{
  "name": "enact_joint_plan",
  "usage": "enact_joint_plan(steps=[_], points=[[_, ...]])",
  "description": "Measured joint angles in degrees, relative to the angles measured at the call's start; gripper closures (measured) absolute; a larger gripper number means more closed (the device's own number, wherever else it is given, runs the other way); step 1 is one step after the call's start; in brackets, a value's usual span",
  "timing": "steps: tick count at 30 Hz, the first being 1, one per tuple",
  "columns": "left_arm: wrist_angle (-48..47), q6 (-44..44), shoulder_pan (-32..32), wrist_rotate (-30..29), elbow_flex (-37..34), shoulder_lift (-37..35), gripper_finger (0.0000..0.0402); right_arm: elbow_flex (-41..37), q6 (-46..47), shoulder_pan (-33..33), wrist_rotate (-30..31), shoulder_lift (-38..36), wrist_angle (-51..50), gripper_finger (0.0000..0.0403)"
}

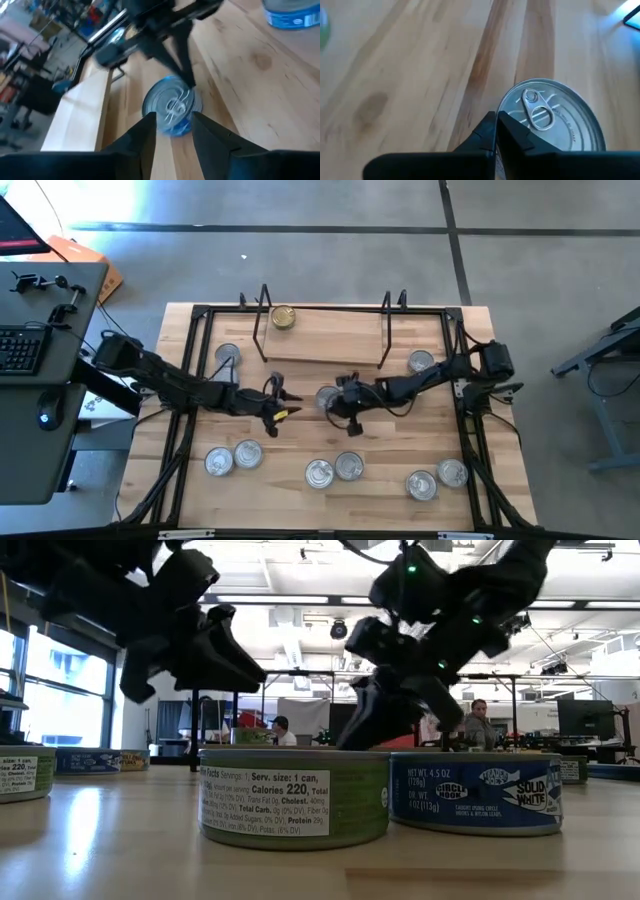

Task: Stack canned seafood by type on shelf
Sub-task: Put the blue tuna can on the shelf

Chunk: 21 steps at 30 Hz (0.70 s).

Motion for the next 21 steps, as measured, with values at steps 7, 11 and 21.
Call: enact_joint_plan(steps=[7,11,21], points=[[3.4,3.6,0.4,0.3,0.0,3.8,0.0225,4.6,5.8,-3.5,-5.2,-0.1,-0.2,0.0403],[3.6,3.7,1.7,1.4,0.0,5.8,0.0198,6.7,8.1,-4.1,-6.3,-0.1,0.1,0.0403],[11.1,6.4,3.8,-4.1,0.0,12.0,0.0179,8.5,10.8,-4.7,-7.3,-0.2,0.9,0.0403]])
